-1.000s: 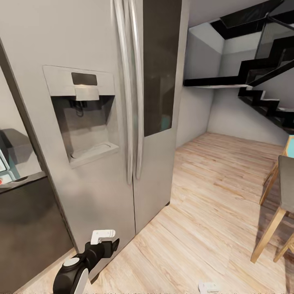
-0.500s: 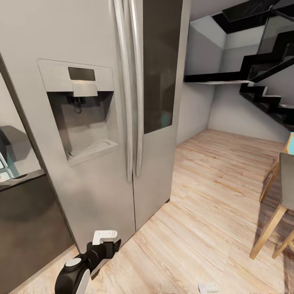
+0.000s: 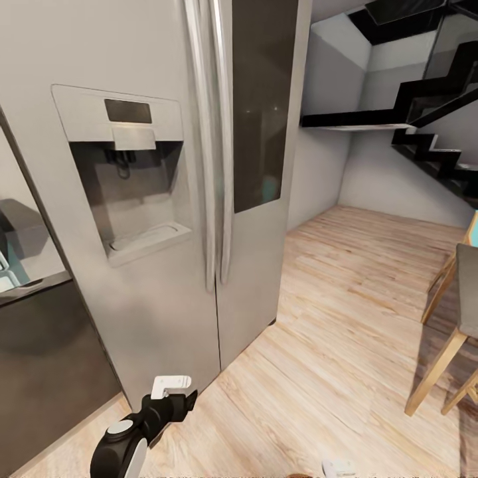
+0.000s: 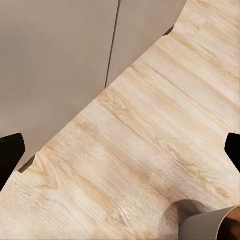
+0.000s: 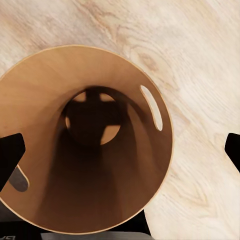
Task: Put the three can of soda from the living room inside the tash can in the kitchen.
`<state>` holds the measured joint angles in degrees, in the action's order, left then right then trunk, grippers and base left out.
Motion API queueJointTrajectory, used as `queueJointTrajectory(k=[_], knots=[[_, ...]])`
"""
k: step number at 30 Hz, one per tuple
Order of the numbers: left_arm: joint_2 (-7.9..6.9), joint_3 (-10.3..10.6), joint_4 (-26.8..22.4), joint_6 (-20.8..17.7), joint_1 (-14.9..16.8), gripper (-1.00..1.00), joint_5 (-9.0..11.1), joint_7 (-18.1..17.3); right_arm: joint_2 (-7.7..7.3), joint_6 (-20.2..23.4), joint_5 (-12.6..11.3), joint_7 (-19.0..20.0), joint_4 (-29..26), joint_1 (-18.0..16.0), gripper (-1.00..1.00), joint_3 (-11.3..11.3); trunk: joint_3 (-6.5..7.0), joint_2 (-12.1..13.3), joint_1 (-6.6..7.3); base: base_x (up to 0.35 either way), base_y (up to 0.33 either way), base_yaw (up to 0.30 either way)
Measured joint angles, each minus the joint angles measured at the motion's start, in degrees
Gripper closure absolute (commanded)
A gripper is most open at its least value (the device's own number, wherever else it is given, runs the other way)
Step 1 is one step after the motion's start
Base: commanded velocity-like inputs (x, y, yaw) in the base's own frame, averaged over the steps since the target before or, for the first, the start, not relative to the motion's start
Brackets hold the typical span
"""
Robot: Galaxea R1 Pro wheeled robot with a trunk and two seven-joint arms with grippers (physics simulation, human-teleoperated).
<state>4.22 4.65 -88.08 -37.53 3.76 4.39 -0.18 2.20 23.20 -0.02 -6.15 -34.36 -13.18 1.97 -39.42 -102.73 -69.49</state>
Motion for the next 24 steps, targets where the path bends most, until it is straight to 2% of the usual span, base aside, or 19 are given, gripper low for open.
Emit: queueJointTrajectory(k=[24], knots=[[0.00, 0.0, 0.0, 0.1, 0.0, -1.00, 0.0, 0.0, 0.00, 0.0, 0.1, 0.0, 0.0, 0.0, -1.00, 0.0, -2.22, 0.0, 0.00, 0.000, 0.000, 0.000]])
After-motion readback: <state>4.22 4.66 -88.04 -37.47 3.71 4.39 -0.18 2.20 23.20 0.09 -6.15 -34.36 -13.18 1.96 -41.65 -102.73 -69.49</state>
